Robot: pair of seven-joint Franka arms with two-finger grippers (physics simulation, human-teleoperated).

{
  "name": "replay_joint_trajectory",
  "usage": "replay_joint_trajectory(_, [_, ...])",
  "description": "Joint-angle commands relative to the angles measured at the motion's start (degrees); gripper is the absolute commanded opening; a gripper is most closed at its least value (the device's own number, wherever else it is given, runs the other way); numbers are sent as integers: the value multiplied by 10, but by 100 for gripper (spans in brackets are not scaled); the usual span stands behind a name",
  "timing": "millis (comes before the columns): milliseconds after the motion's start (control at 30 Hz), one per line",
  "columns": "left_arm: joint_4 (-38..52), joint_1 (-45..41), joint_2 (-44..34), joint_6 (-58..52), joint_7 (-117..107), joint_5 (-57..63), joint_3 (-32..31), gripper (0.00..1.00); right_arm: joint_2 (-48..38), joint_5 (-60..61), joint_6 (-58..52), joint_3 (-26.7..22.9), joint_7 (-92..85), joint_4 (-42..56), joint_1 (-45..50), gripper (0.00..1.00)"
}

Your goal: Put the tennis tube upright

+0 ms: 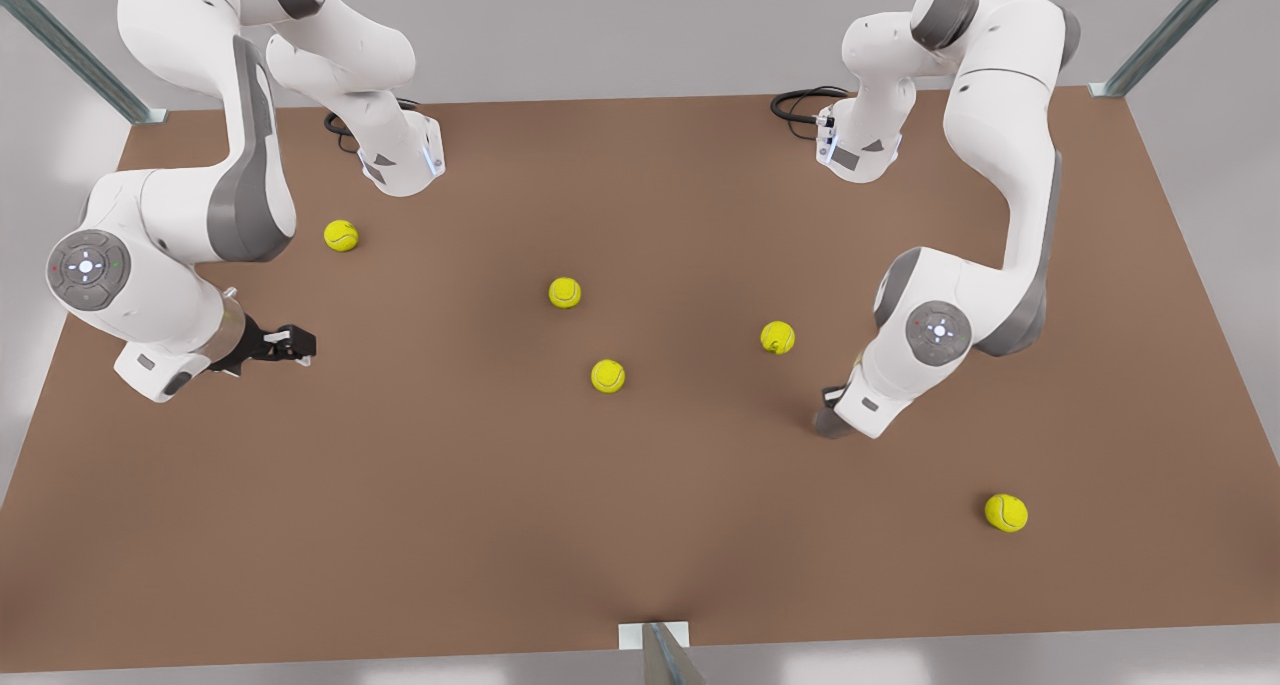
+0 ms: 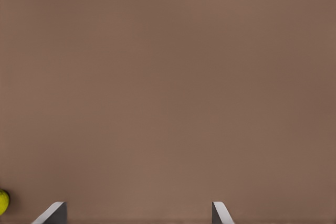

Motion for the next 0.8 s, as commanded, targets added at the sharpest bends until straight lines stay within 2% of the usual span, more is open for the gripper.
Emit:
replay_joint_trajectory(0, [0,0,0,1,0,6,-1,21,-1,0,0,0,0,0,0,100])
replay_joint_trajectory(333, [1,1,19,5,3,4,-1,21,-2,-1,2,-6,-25,7,-4,100])
replay_joint_trajectory(467, [7,1,19,-1,4,4,-1,21,12,1,4,-6,-46,40,-19,100])
replay_joint_trajectory(500, [7,1,19,-1,8,5,-1,32,11,1,3,-5,-41,40,-15,100])
replay_joint_trajectory(533, [7,1,19,0,10,5,-1,99,11,1,6,-5,-40,40,-14,100])
replay_joint_trajectory(767, [27,4,13,-26,13,4,-1,100,12,4,3,-4,-35,33,-13,100])
